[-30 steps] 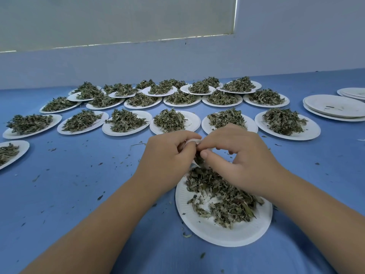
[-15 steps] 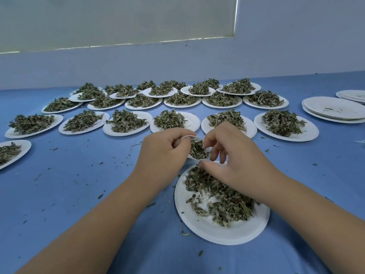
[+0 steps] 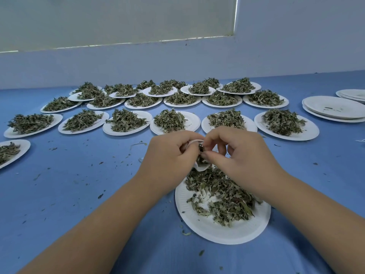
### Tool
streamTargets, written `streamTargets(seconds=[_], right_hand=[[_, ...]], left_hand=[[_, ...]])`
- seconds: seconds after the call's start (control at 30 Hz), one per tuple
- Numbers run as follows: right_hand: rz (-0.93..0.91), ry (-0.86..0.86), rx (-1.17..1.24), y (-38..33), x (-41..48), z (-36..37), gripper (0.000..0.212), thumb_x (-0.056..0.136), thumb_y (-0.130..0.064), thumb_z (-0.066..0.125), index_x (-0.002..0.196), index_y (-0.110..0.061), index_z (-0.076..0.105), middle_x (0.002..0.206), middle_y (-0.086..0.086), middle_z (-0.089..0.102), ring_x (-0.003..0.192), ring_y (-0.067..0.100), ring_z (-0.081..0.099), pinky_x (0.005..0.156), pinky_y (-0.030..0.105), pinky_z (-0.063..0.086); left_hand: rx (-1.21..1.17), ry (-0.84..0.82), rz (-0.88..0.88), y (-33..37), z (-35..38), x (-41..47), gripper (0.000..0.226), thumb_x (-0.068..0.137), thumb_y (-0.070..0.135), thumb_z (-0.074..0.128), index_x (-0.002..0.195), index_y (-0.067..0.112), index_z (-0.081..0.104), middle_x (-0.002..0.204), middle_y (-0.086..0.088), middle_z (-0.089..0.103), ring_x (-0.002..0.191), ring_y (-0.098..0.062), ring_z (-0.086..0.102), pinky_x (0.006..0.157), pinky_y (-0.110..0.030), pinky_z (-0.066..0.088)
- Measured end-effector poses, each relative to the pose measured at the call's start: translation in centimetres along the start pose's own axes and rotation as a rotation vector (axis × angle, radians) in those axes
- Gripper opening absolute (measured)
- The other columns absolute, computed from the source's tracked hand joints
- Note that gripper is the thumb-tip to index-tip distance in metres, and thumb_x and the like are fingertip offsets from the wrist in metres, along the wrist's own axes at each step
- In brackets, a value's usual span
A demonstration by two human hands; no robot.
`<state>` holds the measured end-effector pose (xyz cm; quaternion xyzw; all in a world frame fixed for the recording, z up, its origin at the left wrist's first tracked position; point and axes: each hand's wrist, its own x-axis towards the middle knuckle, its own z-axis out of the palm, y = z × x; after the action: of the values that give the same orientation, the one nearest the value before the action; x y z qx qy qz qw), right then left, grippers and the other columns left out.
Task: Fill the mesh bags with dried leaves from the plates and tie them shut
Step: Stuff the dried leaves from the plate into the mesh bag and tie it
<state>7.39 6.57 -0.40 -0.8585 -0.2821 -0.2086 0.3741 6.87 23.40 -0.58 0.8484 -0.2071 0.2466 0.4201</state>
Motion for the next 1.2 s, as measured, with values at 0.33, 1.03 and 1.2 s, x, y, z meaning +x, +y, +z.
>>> streamTargets(seconds=[0.33,1.03,1.2], right_hand=[[0.27,-0.036,0.212,1.3,1.2,-0.2,0.034,0.065,-0.04,0.077,0.087,-0.027,0.054,0.089,-0.006,0.054,0.063,0.004,0.042,0.058,0.014,0.038],[0.275,-0.078,0.213,1.3,0.8,0.4,0.015,0.068,-0.035,0.065,0.078,-0.031,0.055,0.073,-0.011,0.053,0.06,0.001,0.045,0.055,0.018,0.038],[0.21,-0.273,0.04,1.1,0.5,-2.2,0.033,0.07,-0.064,0.06,0.086,-0.035,0.054,0.079,-0.013,0.055,0.066,0.0,0.05,0.059,0.02,0.041]], left_hand=[[0.035,-0.002,0.12,0.7,0.3,-0.5,0.023,0.086,0.011,0.057,0.097,0.017,0.076,0.05,0.021,0.05,0.049,0.007,0.048,0.049,-0.002,0.028],[0.165,0.006,0.305,1.0,0.8,-0.8,0.023,0.086,0.007,0.06,0.1,0.017,0.075,0.069,0.017,0.064,0.058,0.017,0.045,0.057,0.001,0.029],[0.208,0.123,0.216,0.6,-1.0,-0.1,0.021,0.087,0.007,0.057,0.098,0.012,0.075,0.063,0.023,0.051,0.051,0.006,0.046,0.047,-0.003,0.028]])
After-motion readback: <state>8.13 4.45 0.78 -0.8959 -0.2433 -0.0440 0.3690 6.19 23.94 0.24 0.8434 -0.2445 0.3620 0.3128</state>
